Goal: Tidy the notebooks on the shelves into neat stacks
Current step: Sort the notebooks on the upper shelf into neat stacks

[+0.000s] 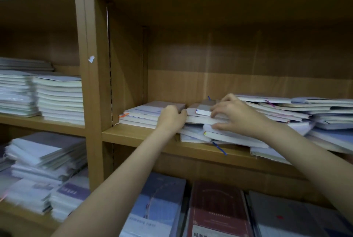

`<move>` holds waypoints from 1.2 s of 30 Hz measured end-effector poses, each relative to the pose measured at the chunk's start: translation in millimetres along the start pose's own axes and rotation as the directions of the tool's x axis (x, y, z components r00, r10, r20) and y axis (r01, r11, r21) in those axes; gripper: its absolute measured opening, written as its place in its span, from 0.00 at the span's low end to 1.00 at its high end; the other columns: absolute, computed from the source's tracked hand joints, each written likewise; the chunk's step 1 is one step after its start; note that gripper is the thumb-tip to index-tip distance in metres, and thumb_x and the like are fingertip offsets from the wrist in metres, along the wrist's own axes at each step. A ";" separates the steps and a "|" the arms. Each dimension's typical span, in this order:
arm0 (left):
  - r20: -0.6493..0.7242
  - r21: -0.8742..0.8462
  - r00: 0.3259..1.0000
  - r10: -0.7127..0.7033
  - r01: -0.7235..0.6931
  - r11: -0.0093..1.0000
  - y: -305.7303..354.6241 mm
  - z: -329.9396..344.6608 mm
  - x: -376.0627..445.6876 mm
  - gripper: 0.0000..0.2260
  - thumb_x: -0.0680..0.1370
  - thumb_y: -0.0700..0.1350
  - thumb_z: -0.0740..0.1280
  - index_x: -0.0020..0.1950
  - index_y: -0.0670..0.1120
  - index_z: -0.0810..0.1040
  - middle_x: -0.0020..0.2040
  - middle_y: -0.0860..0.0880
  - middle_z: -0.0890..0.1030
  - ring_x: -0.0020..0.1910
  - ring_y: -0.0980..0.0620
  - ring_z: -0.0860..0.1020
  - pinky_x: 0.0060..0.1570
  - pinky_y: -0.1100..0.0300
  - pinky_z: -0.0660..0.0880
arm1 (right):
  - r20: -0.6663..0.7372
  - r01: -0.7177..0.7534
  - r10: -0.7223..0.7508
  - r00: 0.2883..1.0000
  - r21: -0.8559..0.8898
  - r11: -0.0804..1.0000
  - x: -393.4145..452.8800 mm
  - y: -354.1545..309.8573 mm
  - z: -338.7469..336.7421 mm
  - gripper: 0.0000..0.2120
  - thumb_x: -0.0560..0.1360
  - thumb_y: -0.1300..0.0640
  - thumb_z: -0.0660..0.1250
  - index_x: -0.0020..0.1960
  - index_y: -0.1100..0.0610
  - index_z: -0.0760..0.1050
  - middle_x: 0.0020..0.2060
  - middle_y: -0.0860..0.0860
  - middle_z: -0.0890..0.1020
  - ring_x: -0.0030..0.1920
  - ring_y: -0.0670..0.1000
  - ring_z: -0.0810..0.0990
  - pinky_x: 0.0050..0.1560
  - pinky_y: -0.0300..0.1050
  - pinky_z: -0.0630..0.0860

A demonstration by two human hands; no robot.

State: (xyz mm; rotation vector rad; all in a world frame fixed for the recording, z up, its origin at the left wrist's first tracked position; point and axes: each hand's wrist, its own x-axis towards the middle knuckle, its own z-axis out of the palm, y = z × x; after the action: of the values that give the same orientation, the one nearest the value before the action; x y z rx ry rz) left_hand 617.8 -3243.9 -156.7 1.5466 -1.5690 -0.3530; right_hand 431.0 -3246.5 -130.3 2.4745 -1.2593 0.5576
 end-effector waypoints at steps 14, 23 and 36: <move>0.246 -0.819 0.933 -0.263 0.345 0.457 15.2 -9.3 -4.3 0.10 0.76 0.32 0.65 0.47 0.40 0.64 0.54 0.35 0.75 0.40 0.45 0.79 0.35 0.57 0.79 | 0.017 -0.016 0.017 1.000 -0.044 0.999 -14.4 -7.9 -3.3 0.19 0.76 0.51 0.66 0.66 0.53 0.73 0.70 0.44 0.67 0.69 0.50 0.60 0.63 0.37 0.54; -0.068 -0.873 0.960 -0.271 0.074 0.483 23.5 -106.2 -51.0 0.03 0.76 0.36 0.66 0.46 0.38 0.73 0.46 0.39 0.80 0.40 0.48 0.83 0.39 0.58 0.81 | -0.126 -0.072 0.103 0.987 0.230 0.971 -10.5 -61.5 -13.8 0.23 0.75 0.46 0.66 0.65 0.56 0.73 0.68 0.51 0.71 0.68 0.52 0.66 0.61 0.40 0.59; 0.070 -0.859 0.993 0.093 0.012 0.511 141.8 10.6 -99.5 0.03 0.76 0.38 0.67 0.44 0.39 0.76 0.37 0.45 0.79 0.29 0.57 0.81 0.35 0.68 0.79 | 0.046 0.130 0.732 0.680 0.975 -0.182 -153.5 -4.2 -98.4 0.17 0.74 0.66 0.67 0.62 0.67 0.68 0.47 0.57 0.82 0.44 0.51 0.83 0.49 0.42 0.80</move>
State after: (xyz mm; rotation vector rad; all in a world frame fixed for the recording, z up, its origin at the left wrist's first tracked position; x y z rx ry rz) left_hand 500.1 -3130.9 -97.3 0.6809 -1.1678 -1.0377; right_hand 332.1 -3093.9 -116.8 1.9505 -1.3409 3.3342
